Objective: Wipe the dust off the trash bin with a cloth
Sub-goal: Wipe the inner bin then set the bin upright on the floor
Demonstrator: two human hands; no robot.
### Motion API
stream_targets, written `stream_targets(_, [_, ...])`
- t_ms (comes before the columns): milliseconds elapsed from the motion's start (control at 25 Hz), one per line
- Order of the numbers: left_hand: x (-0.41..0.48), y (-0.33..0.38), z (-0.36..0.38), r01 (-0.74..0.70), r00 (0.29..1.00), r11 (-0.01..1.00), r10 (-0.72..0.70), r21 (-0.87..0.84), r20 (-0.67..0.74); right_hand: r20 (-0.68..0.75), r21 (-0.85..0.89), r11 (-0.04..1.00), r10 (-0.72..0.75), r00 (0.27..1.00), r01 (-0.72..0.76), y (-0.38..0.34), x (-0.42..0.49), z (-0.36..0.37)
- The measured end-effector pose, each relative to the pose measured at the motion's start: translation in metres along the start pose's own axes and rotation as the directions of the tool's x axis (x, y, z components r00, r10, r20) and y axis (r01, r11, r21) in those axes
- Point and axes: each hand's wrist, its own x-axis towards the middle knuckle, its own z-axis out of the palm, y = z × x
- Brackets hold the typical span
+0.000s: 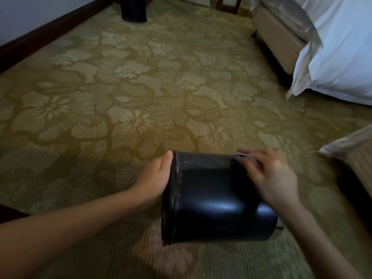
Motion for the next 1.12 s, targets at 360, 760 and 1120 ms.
stream_targets(360, [-0.030, -0.022, 0.011, -0.060, 0.998, 0.986, 0.063, -0.155, 0.016, 0.019, -0.065, 0.925, -0.375, 0.927, 0.375, -0.066, -0.038, 0.035])
stream_targets(760, [-0.034, -0.018, 0.012, 0.120, 0.992, 0.944, -0.099, -0.306, 0.084, -0.036, -0.134, 0.964, -0.237, 0.971, 0.230, -0.055, -0.034, 0.037])
stream_targets(1120, [-0.022, -0.010, 0.000, 0.379, 0.918, 0.846, -0.294, -0.375, 0.266, -0.028, -0.158, 0.953, -0.265, 0.964, 0.257, -0.048, -0.063, 0.025])
